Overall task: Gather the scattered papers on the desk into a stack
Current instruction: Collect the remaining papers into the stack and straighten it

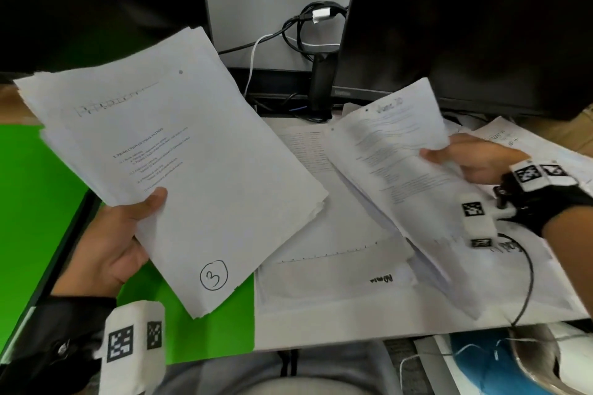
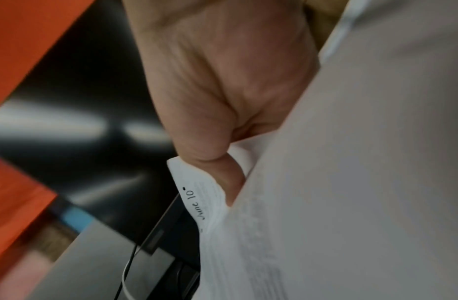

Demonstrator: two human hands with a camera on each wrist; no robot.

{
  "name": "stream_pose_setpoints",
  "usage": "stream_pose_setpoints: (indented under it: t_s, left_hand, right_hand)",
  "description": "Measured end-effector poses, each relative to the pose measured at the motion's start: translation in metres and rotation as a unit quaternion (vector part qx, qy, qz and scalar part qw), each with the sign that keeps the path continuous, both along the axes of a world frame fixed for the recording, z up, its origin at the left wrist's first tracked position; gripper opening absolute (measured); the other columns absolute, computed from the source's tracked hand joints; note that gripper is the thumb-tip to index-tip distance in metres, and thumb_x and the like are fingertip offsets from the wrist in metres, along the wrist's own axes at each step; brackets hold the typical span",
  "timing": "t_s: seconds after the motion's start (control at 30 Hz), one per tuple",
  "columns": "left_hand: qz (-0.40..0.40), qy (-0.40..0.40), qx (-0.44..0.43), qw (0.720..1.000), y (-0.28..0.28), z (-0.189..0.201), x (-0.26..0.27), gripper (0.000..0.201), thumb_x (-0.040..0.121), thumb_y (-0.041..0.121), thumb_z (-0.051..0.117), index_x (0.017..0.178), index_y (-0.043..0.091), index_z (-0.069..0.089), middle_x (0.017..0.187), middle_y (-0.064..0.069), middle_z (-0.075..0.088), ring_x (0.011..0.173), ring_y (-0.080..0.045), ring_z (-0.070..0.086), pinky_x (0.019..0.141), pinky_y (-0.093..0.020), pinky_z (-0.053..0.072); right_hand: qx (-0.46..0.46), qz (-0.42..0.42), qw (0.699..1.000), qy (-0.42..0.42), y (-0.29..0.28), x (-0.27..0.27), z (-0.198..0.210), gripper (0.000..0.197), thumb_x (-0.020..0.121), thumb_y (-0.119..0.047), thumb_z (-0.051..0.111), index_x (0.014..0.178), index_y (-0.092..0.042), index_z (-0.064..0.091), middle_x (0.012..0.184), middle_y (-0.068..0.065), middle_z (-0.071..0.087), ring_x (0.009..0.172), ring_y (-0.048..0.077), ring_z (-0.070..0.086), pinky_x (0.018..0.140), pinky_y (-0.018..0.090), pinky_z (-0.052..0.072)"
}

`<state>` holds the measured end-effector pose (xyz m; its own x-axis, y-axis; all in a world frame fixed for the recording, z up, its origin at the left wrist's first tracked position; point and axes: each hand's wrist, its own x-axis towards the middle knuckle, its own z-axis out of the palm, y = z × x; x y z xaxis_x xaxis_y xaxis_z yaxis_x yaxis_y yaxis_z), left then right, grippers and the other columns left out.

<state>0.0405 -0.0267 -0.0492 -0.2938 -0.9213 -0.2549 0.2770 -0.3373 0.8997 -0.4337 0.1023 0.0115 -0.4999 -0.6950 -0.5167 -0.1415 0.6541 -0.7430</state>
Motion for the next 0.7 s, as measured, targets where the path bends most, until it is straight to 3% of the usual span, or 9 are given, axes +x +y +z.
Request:
stream_pose_setpoints:
  t_s: [0.07,0.17,0.23,0.33,0.4,0.47,0.57,0.63,0.7]
  left_hand:
    - [-0.001,-0.007,0.015,1.000,0.000,-0.002,0.000,0.043,0.096,0.008,0.052,0.135,0.023,0.056,0.129,-0.001,0.066,0.115,-0.021,0.065,0.083,-0.039,0.057]
    - [-0.002,-0.009,0.033,0.999,0.002,-0.003,0.002,0.041,0.095,0.008,0.053,0.133,0.021,0.058,0.126,-0.002,0.068,0.110,-0.021,0.067,0.081,-0.038,0.058]
    - [0.002,-0.005,0.046,0.999,0.002,-0.005,0.003,0.041,0.094,0.007,0.053,0.133,0.020,0.058,0.124,-0.004,0.069,0.104,-0.019,0.069,0.077,-0.037,0.060]
    - [0.008,0.003,0.069,0.998,0.002,-0.005,0.003,0.038,0.094,0.007,0.054,0.130,0.018,0.060,0.122,-0.005,0.069,0.095,-0.017,0.072,0.073,-0.035,0.060]
    - [0.007,0.004,0.079,0.997,0.001,-0.006,0.002,0.033,0.094,0.007,0.054,0.124,0.018,0.062,0.120,-0.006,0.070,0.088,-0.015,0.073,0.070,-0.034,0.061]
    - [0.003,0.007,0.088,0.996,0.001,-0.006,-0.001,0.030,0.094,0.007,0.054,0.121,0.017,0.064,0.117,-0.005,0.071,0.085,-0.014,0.074,0.067,-0.033,0.061]
    - [-0.003,0.009,0.097,0.995,0.002,-0.006,-0.002,0.031,0.093,0.008,0.055,0.122,0.017,0.064,0.112,-0.004,0.073,0.085,-0.015,0.074,0.063,-0.033,0.061]
    - [-0.004,0.005,0.099,0.995,0.004,-0.006,-0.001,0.030,0.093,0.008,0.055,0.120,0.017,0.064,0.110,-0.004,0.074,0.082,-0.016,0.074,0.060,-0.033,0.061]
    - [-0.004,0.004,0.100,0.995,0.005,-0.007,0.001,0.032,0.091,0.007,0.056,0.121,0.016,0.064,0.112,-0.006,0.073,0.083,-0.017,0.074,0.061,-0.034,0.061]
  right_hand:
    - [0.015,-0.008,0.998,0.054,-0.019,0.002,-0.011,0.095,0.036,-0.035,0.095,0.119,-0.005,0.059,0.114,0.015,0.068,0.105,0.037,0.065,0.094,0.053,0.049]
    - [0.052,0.007,0.957,0.284,-0.033,0.018,0.020,0.047,0.073,-0.038,0.080,0.105,-0.009,0.062,0.110,0.013,0.066,0.100,0.033,0.064,0.092,0.046,0.051]
    - [0.044,0.023,0.932,0.359,-0.030,0.019,0.057,0.034,0.082,-0.036,0.071,0.102,-0.010,0.063,0.101,0.011,0.067,0.094,0.032,0.064,0.088,0.043,0.052]
    - [-0.057,0.034,0.946,0.317,-0.021,0.007,0.099,0.026,0.077,-0.030,0.077,0.096,-0.015,0.069,0.087,0.003,0.074,0.080,0.027,0.072,0.082,0.049,0.056]
    - [-0.141,0.038,0.968,0.205,-0.015,0.013,0.114,0.008,0.074,-0.015,0.076,0.082,-0.012,0.074,0.075,-0.002,0.076,0.066,0.017,0.073,0.062,0.038,0.061]
    - [-0.188,0.035,0.981,0.035,-0.012,0.027,0.119,0.018,0.058,-0.017,0.075,0.076,-0.014,0.078,0.080,-0.001,0.076,0.069,0.011,0.073,0.053,0.027,0.058]
    - [-0.174,0.020,0.978,-0.110,-0.023,0.037,0.092,0.045,0.058,-0.020,0.078,0.102,-0.010,0.070,0.106,0.006,0.073,0.087,0.016,0.073,0.067,0.033,0.061]
    - [-0.116,0.008,0.990,-0.077,-0.034,0.041,0.051,0.065,0.054,-0.023,0.089,0.110,0.000,0.066,0.112,0.013,0.070,0.096,0.025,0.070,0.083,0.041,0.058]
    - [-0.051,0.029,0.998,0.028,-0.049,0.057,0.008,0.065,0.070,-0.025,0.083,0.122,0.005,0.058,0.115,0.018,0.064,0.111,0.032,0.062,0.096,0.041,0.051]
